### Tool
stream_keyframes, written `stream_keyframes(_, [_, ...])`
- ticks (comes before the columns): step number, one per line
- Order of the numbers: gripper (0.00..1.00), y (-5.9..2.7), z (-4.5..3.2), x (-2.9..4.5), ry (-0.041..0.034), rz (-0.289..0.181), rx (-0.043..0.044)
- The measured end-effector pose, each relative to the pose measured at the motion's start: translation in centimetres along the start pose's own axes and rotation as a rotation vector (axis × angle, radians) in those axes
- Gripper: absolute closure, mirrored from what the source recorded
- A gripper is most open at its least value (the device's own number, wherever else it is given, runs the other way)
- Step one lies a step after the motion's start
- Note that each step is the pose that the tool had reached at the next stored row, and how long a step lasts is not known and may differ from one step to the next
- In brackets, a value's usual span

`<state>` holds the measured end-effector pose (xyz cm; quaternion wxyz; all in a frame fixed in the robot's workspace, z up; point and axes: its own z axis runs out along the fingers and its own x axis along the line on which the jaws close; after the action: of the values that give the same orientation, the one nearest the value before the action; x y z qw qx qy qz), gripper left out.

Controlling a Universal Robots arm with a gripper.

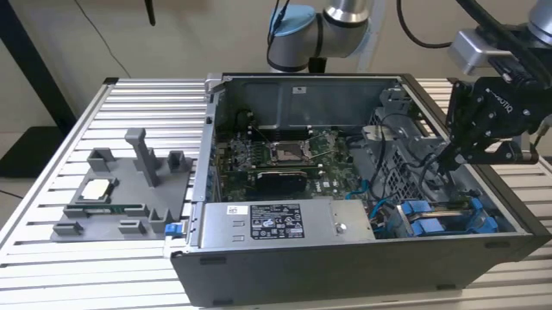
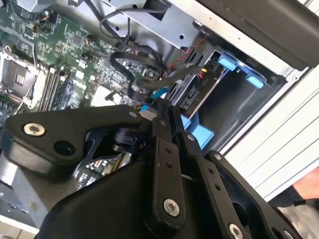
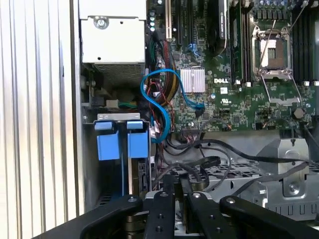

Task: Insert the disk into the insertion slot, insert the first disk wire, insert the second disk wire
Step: 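Insert the second disk wire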

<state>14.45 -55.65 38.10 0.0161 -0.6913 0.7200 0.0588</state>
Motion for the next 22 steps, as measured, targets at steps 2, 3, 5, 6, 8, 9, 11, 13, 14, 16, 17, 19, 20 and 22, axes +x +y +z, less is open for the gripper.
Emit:
stream_keyframes(2, [0.84, 0.32, 0.12, 0.05, 0.0001, -0.003, 0.0132])
stream_keyframes(3, [0.84, 0.47, 0.19, 0.11, -0.0002, -0.005, 0.0209])
stream_keyframes(5, [0.84, 0.64, 0.29, 0.3, -0.0004, -0.006, 0.0344])
stream_keyframes(6, [0.84, 0.67, 0.34, 0.38, -0.0006, -0.007, 0.0386])
stream_keyframes(8, [0.84, 0.66, 0.35, 0.43, 0.0089, -0.007, 0.0396])
stream_keyframes(9, [0.84, 0.66, 0.37, 0.44, 0.0136, -0.007, 0.0398])
stream_keyframes(11, [0.84, 0.66, 0.38, 0.44, 0.0293, -0.006, 0.0405])
stream_keyframes(13, [0.84, 0.7, 0.43, 0.45, 0.0505, -0.005, 0.0437])
stream_keyframes(14, [0.84, 0.72, 0.49, 0.46, 0.0572, -0.005, 0.0462])
stream_keyframes(16, [0.84, 0.74, 0.68, 0.48, 0.0596, -0.005, 0.0509])
stream_keyframes(17, [0.84, 0.73, 0.71, 0.48, 0.0585, -0.006, 0.052])
stream_keyframes(19, [0.84, 0.72, 0.81, 0.49, 0.0539, -0.006, 0.0524])
stream_keyframes(20, [0.84, 0.72, 0.93, 0.51, 0.0523, -0.006, 0.053])
stream_keyframes(22, [0.84, 0.7, 1.26, 0.63, 0.0523, -0.006, 0.0558])
